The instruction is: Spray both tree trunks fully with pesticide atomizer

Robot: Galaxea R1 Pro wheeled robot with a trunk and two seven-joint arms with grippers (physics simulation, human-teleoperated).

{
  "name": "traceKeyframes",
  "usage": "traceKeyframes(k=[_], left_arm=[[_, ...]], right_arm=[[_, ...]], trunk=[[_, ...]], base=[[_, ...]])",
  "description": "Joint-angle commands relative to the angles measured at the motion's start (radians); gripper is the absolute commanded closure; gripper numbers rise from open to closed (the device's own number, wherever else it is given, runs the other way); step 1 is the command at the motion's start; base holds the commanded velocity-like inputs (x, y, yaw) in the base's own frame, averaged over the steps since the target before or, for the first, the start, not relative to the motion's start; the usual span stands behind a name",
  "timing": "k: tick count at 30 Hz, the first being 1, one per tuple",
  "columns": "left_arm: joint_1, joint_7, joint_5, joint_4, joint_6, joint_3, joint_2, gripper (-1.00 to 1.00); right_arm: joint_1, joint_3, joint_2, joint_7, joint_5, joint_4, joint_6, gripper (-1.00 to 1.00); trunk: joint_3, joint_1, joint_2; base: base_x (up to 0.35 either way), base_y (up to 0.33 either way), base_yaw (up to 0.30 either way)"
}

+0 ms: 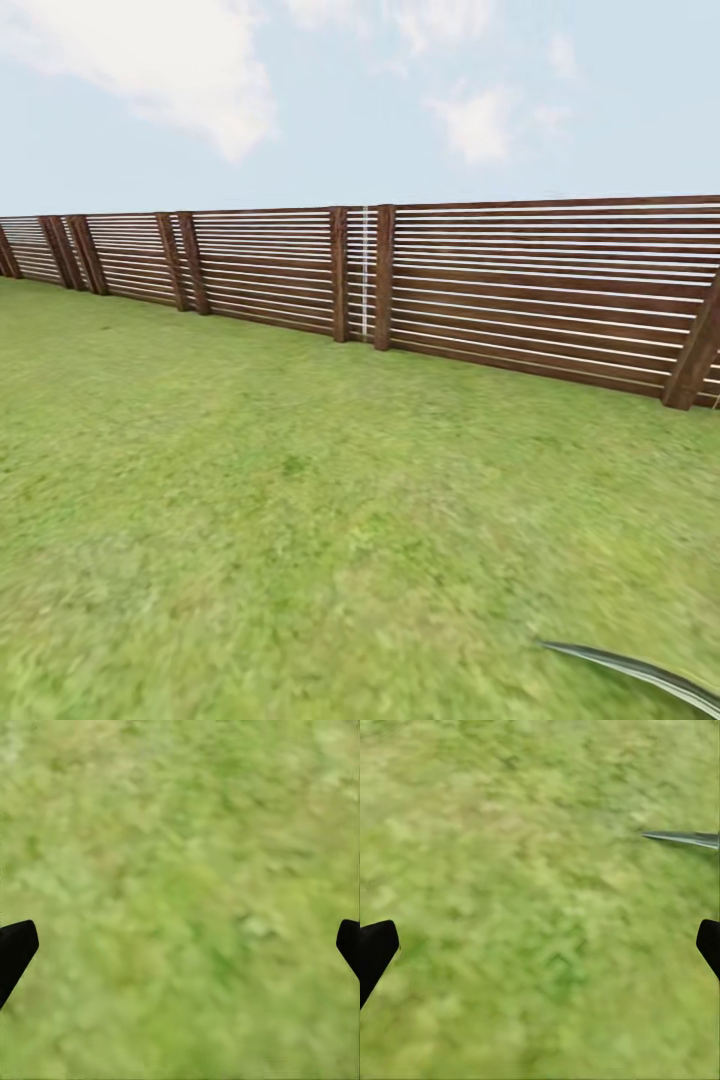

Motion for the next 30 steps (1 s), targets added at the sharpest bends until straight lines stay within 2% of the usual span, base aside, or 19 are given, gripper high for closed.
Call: traceKeyframes(k=[1,18,30], left_arm=[[-0.001,0.001,0.005,0.001,-0.003,-0.001,0.0,-1.0],[-0.001,0.001,0.005,0.001,-0.003,-0.001,0.0,-1.0],[-0.001,0.001,0.006,0.001,-0.003,-0.001,0.0,-1.0]], right_arm=[[-0.001,-0.003,0.0,0.0,0.006,0.0,-0.003,-1.0],[-0.001,-0.001,0.0,0.001,0.007,0.0,-0.002,-1.0],[-0.001,-0.001,0.001,0.001,0.008,0.0,-0.001,-1.0]], trunk=[[-0.001,0.0,0.0],[-0.001,0.0,0.0],[-0.001,0.0,0.0]], base=[[0.337,0.146,-0.001],[0.337,0.146,-0.004],[0.337,0.147,-0.207]])
